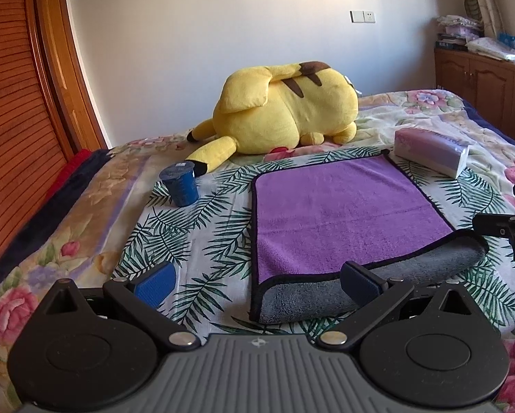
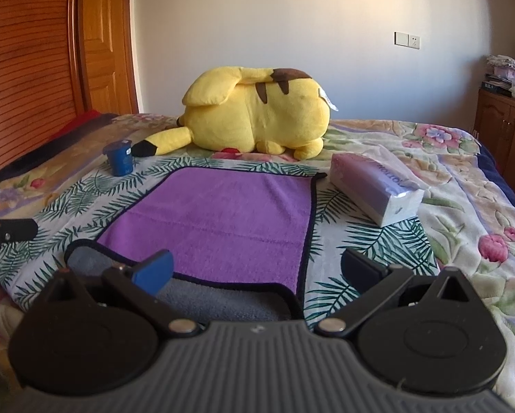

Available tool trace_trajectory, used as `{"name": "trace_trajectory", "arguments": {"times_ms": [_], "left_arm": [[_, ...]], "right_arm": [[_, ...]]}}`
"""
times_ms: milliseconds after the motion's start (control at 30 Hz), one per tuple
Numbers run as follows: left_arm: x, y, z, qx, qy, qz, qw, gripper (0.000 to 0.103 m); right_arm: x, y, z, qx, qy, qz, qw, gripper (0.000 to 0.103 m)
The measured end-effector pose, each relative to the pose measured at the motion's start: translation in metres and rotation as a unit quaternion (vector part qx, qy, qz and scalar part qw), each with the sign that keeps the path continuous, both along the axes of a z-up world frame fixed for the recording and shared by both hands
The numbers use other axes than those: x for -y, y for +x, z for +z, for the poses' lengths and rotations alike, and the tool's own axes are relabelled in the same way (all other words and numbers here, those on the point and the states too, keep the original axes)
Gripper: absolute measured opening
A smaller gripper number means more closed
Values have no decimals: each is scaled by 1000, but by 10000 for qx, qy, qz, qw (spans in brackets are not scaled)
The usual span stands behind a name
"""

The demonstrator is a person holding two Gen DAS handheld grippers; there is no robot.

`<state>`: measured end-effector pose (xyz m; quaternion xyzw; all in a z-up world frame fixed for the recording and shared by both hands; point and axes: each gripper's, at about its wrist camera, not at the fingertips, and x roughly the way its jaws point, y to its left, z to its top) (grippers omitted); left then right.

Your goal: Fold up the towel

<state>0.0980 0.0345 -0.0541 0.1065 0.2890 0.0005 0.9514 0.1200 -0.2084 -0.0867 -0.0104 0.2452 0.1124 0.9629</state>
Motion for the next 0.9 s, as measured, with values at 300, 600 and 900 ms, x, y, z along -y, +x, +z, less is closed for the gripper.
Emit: {"name": "trace_trajectory", "arguments": {"times_ms": [300, 600, 900], "left_arm": [[-4, 17, -13, -174, 199, -15, 9996, 103], [-8, 36, -27, -467, 119, -159, 9987, 103], [-9, 52, -40, -756, -58, -330, 9966, 98]], "right_arm": [[-3, 12, -8, -158, -46, 74, 9998, 103], [-3, 25, -19, -431, -48, 193, 9989, 103], [-1, 33, -28, -650, -21, 212, 9977, 103]]}}
